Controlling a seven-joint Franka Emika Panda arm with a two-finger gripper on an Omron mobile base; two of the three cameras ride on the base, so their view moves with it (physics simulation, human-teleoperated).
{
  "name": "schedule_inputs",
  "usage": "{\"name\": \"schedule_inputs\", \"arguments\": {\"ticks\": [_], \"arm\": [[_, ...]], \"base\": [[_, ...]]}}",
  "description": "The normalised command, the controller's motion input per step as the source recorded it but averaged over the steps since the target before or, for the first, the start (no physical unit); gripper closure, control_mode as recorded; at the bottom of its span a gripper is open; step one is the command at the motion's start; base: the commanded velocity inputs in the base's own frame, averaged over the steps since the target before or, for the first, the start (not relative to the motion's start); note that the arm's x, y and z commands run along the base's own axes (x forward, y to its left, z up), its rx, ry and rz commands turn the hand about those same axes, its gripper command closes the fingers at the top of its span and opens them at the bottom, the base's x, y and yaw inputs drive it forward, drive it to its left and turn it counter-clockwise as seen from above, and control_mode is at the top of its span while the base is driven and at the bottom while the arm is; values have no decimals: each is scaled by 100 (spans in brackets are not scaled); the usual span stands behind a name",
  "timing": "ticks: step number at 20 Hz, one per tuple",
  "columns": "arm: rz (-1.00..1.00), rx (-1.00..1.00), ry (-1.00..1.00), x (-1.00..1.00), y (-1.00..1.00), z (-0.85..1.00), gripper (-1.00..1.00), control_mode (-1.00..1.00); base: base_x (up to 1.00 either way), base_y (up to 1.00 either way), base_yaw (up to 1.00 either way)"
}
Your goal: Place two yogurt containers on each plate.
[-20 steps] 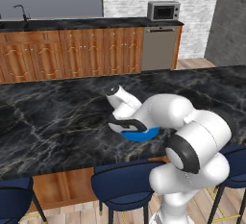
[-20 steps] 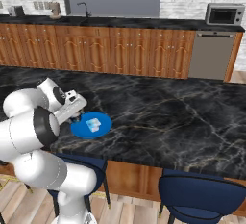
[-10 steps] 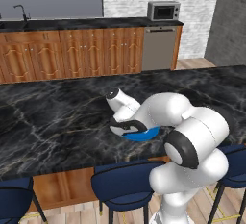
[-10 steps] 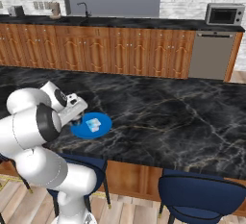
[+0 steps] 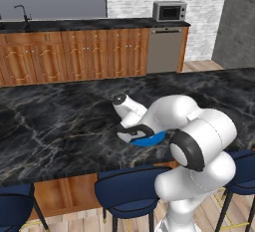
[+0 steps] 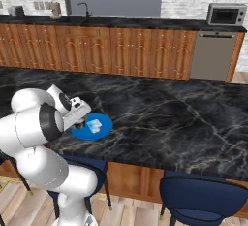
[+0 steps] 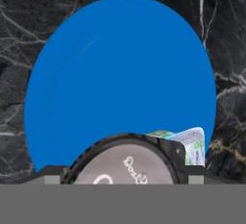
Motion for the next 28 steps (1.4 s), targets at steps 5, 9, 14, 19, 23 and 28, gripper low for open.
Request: {"name": "schedule_inputs", "arguments": {"ticks": [5, 9, 14, 19, 23, 28], "arm": [[0, 2, -1, 10, 0, -8, 100, -100], [0, 3, -3, 15, 0, -1, 100, -100], [0, 5, -5, 7, 0, -2, 100, -100], [0, 5, -7, 4, 0, -18, 100, -100], [0, 6, -8, 3, 0, -24, 100, -100], [0, 4, -4, 2, 0, -12, 100, -100]], "base": [[0, 0, 0], [0, 0, 0], [0, 0, 0], [0, 0, 0], [0, 0, 0], [0, 0, 0]]}}
